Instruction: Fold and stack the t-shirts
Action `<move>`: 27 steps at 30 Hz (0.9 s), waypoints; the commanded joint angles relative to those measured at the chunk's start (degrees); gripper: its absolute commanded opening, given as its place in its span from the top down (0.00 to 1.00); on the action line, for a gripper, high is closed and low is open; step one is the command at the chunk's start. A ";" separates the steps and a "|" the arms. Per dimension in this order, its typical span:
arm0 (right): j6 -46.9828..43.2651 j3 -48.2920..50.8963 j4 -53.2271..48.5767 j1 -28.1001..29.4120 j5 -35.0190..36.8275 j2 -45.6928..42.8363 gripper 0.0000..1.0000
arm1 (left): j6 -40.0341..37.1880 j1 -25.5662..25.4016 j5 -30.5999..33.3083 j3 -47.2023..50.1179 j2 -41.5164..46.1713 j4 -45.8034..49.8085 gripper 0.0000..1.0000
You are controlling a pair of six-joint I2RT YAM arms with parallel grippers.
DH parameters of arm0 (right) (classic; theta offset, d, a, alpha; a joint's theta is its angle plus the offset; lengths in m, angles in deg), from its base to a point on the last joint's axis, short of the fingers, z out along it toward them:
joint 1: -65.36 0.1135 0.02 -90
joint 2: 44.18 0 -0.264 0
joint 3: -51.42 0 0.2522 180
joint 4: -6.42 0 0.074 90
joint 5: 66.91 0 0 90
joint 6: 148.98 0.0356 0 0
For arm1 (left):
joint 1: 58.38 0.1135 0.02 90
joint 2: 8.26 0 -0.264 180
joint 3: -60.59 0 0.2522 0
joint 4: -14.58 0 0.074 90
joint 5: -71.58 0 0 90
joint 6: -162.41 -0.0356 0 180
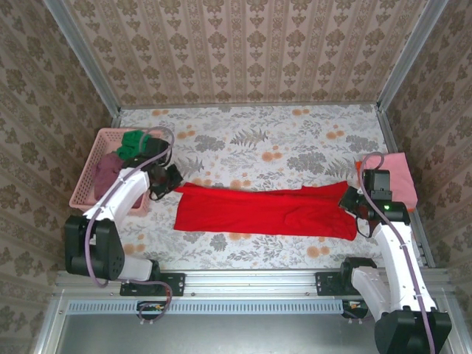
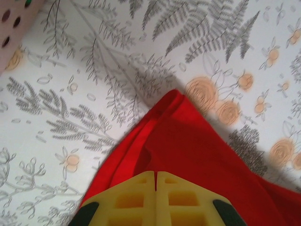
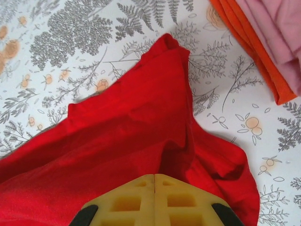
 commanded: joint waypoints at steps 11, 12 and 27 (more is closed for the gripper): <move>1.97 2.72 2.45 -0.55 2.86 2.44 1.00 | 2.67 0.04 -4.01 6.87 7.28 6.74 1.00; 1.97 2.76 2.64 -0.58 2.86 2.94 1.00 | 2.98 -0.06 -4.41 7.54 7.51 6.83 1.00; 2.75 5.62 7.25 -0.71 1.96 8.88 0.99 | 6.91 -1.33 -7.81 16.52 4.80 1.85 1.00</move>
